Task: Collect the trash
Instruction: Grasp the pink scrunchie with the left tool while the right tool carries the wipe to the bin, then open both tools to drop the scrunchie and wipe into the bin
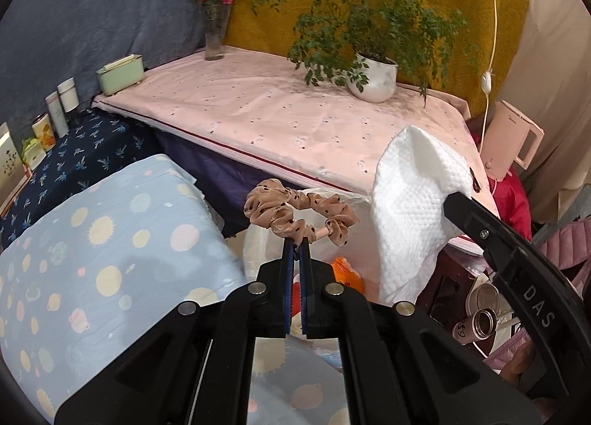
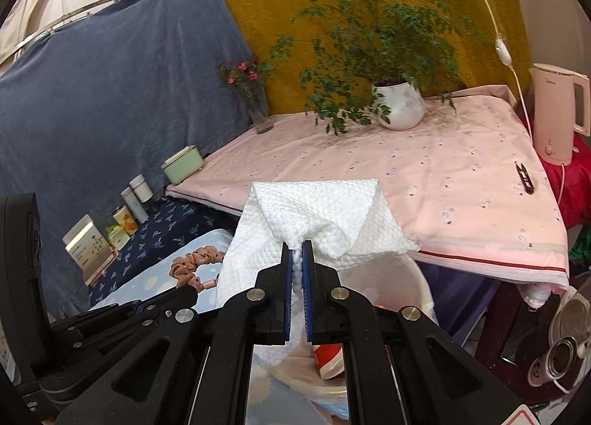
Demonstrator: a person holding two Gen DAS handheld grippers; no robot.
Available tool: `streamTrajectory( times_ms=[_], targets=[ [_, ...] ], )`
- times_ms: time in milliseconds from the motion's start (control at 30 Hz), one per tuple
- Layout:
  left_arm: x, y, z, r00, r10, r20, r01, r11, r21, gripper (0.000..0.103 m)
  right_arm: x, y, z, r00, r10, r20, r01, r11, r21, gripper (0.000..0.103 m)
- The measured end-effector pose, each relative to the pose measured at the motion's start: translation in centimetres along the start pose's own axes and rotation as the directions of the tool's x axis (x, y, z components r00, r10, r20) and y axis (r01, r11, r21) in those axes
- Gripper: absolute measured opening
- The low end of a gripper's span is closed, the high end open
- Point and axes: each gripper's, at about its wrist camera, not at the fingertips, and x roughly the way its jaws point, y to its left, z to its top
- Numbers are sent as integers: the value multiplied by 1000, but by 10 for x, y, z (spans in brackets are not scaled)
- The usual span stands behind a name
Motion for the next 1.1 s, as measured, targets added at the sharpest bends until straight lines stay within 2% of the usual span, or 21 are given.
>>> streamTrajectory(
  times_ms=[367, 500, 733, 767, 833, 867, 900, 933, 1000, 1100],
  targets=[
    [23, -27, 3, 998, -48, -36, 50, 997, 52, 3, 2, -27, 4, 1000, -5, -9, 5, 999, 50, 6],
    [34, -28, 4, 997, -58, -59, 61, 996, 64, 3, 9, -30, 5, 1000, -16, -15, 17, 999, 46, 6],
    [44, -23, 5, 997, -56, -53, 60, 995, 77, 7, 27, -25, 7, 999, -19, -36, 21, 999, 35, 6],
    [46, -21, 6, 997, -56, -60, 60, 995, 74, 11, 29, -23, 7, 999, -19, -39, 20, 999, 29, 6],
    [49, -15, 7, 997, -46, -60, 49, 997, 58, 31, 35, -19, 9, 999, -22, -40, 22, 1000, 20, 11],
    [49, -12, 8, 998, -37, -56, 39, 998, 48, 53, 36, -18, 9, 999, -30, -33, 31, 999, 21, 12],
    [48, -8, 8, 999, -28, -43, 29, 999, 34, 60, 38, -17, 10, 999, -36, -28, 37, 999, 24, 17],
    [47, -6, 8, 999, -26, -33, 27, 999, 29, 60, 39, -17, 10, 999, -36, -27, 37, 999, 29, 26],
    [47, 0, 8, 999, -11, -35, 12, 1000, 27, 60, 39, -18, 11, 999, -32, -20, 33, 999, 43, 34],
    [46, 8, 7, 999, 5, -37, -4, 1000, 14, 60, 39, -15, 12, 999, -37, -19, 37, 999, 34, 39]
  ],
)
